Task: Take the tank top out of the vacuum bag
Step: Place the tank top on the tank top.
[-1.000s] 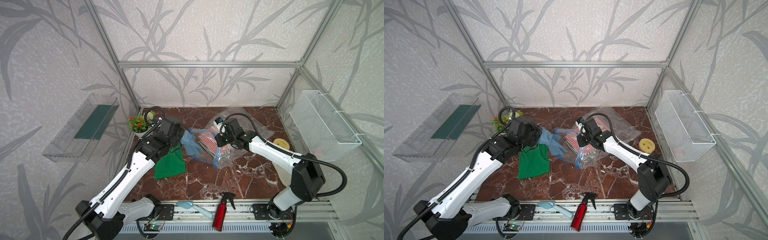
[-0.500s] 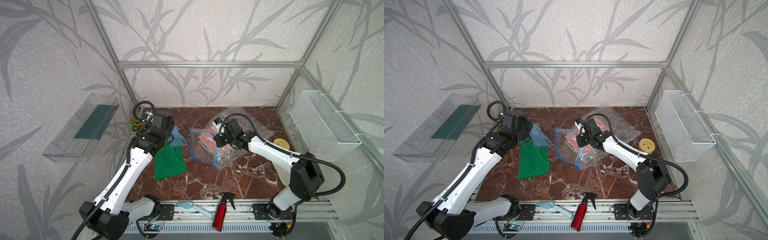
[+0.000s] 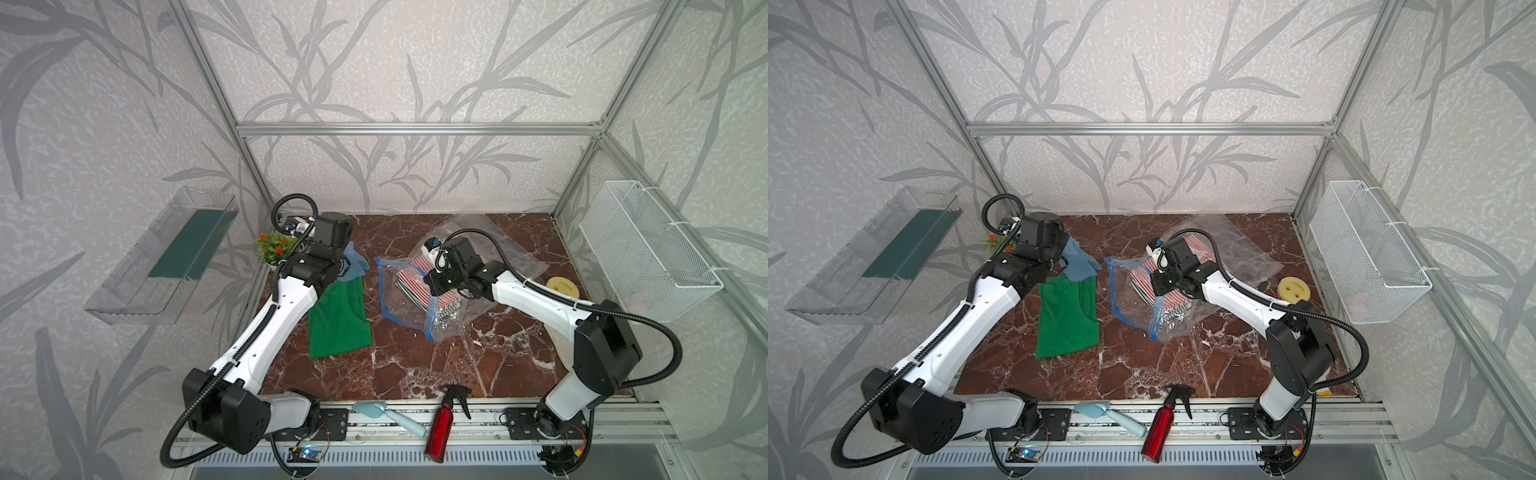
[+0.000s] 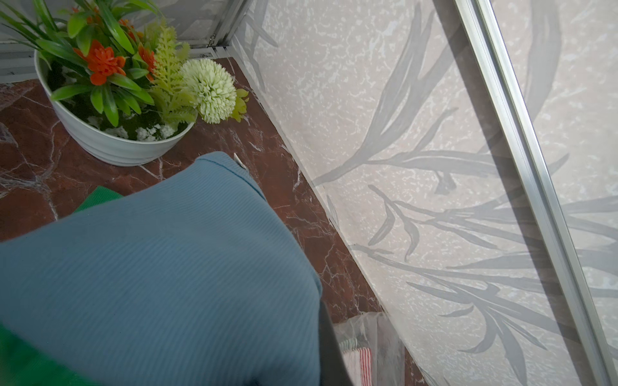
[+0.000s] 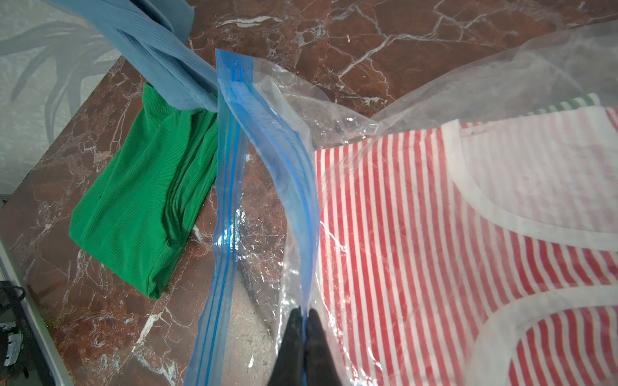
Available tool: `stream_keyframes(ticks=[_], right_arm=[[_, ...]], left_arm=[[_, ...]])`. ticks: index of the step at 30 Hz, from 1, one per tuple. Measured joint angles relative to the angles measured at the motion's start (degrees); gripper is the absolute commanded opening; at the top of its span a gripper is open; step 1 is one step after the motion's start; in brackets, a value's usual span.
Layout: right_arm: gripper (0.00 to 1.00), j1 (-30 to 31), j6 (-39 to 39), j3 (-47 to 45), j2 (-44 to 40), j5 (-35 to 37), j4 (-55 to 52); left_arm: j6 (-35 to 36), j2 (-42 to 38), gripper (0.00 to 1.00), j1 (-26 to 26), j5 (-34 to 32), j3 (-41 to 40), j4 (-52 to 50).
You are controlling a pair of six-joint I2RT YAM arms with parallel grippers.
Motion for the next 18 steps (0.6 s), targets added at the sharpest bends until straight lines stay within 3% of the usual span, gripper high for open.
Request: stream_keyframes(ticks=[11,18], right_arm=[[0.00,0.00,0.02,0.33,0.11,-1.29,0.22],[0.00,0.00,0.00,0.44,0.44,-1.68,0.31]], left_arm=[[0.17,3.78,0.00,2.03,-5.95,0.00,1.66],[-0.33,4.87,0.00,3.39,-6.43,0.00,2.80]])
